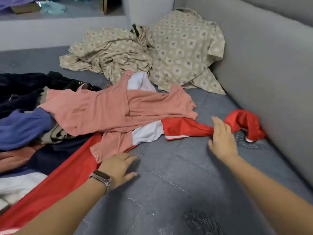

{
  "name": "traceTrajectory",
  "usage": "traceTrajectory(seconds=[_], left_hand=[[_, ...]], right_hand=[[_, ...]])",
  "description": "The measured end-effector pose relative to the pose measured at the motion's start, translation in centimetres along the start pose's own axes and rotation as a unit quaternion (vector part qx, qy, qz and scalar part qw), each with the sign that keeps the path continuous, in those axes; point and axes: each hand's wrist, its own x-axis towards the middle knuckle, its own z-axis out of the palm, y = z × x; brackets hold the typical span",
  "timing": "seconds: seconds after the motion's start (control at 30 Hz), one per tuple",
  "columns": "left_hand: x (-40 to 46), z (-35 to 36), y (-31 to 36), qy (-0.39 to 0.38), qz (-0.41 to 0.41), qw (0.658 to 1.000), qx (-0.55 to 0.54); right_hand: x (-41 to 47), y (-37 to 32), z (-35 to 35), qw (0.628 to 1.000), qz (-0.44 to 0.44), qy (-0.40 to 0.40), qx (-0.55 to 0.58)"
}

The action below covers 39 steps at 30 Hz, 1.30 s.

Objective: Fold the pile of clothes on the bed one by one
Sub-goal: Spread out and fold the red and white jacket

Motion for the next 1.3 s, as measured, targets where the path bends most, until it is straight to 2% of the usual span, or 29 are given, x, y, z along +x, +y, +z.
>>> traceTrajectory(seconds=[0.03, 0.13, 0.27, 0.37, 0.47, 0.53, 0.6, 0.63, 0.67, 0.7, 0.77, 0.8, 0.83, 0.87, 0.97, 1.03, 1.1, 1.13, 1.17, 1.23, 1.3], left_hand=[[0.2, 1.0, -0.9, 0.027, 0.009, 1.0, -0.006], [1.6, 4.6, -3.6, 0.172, 0.004, 0.983, 0.061], [2.9, 6.1, -3.5, 0.261, 0.012, 0.96, 0.097], [2.6, 6.3, -3.3, 0.277, -0.008, 0.958, 0.071], [0.8, 6.9, -2.1, 0.274, -0.036, 0.961, 0.004], [-1.0, 7.1, -0.7, 0.241, -0.07, 0.965, -0.08], [-3.4, 7.0, 1.2, 0.21, -0.131, 0.95, -0.19], [-4.7, 6.6, 2.5, 0.196, -0.167, 0.927, -0.271], [-5.8, 6.0, 3.8, 0.166, -0.206, 0.89, -0.37], [-6.8, 5.1, 5.2, 0.119, -0.237, 0.838, -0.477], [-8.8, 3.4, 8.0, 0.051, -0.259, 0.701, -0.663], [-9.9, 2.4, 9.4, 0.051, -0.263, 0.645, -0.716], [-11.0, 1.7, 10.5, 0.063, -0.266, 0.602, -0.75], [-12.1, 1.2, 11.7, 0.075, -0.263, 0.575, -0.771], [-15.5, -0.1, 15.4, 0.056, -0.223, 0.554, -0.8], [-17.8, -0.9, 17.6, 0.062, -0.215, 0.505, -0.834], [-19.8, -1.4, 19.2, 0.119, -0.212, 0.437, -0.866], [-20.7, -1.6, 19.8, 0.156, -0.215, 0.416, -0.87], [-21.7, -1.6, 20.2, 0.192, -0.226, 0.409, -0.863], [-23.7, -1.8, 21.0, 0.245, -0.256, 0.448, -0.821], [-25.8, -2.3, 21.5, 0.263, -0.244, 0.491, -0.793]], right_hand=[[1.2, 0.4, 0.8, 1.0, -0.011, 0.014, -0.013], [4.2, 0.4, 1.2, 0.996, 0.03, -0.073, -0.029], [5.0, -0.4, 4.0, 0.988, 0.071, -0.137, 0.007], [4.6, -1.2, 4.7, 0.987, 0.068, -0.142, -0.03], [2.0, -3.6, 4.5, 0.988, 0.001, -0.152, -0.035], [-0.5, -5.6, 3.8, 0.986, -0.048, -0.154, 0.043], [-3.8, -7.7, 2.2, 0.977, -0.075, -0.156, 0.128], [-5.6, -8.6, 1.1, 0.971, -0.075, -0.155, 0.167], [-7.4, -9.5, 0.1, 0.965, -0.073, -0.15, 0.205], [-9.1, -10.3, -0.8, 0.956, -0.072, -0.151, 0.241], [-12.6, -12.0, -2.5, 0.937, -0.088, -0.154, 0.303], [-14.3, -13.0, -3.5, 0.926, -0.094, -0.156, 0.33], [-16.1, -13.8, -4.3, 0.914, -0.092, -0.163, 0.361], [-17.7, -14.6, -5.1, 0.899, -0.088, -0.171, 0.393], [-23.2, -16.3, -7.4, 0.863, -0.114, -0.204, 0.447], [-26.9, -16.7, -8.6, 0.856, -0.15, -0.229, 0.439], [-30.4, -16.5, -9.6, 0.857, -0.183, -0.253, 0.409], [-31.9, -16.3, -10.1, 0.862, -0.202, -0.262, 0.385], [-33.4, -16.0, -10.5, 0.857, -0.222, -0.276, 0.374], [-35.9, -15.3, -11.3, 0.825, -0.244, -0.315, 0.401], [-37.5, -14.3, -11.9, 0.803, -0.218, -0.319, 0.454]])
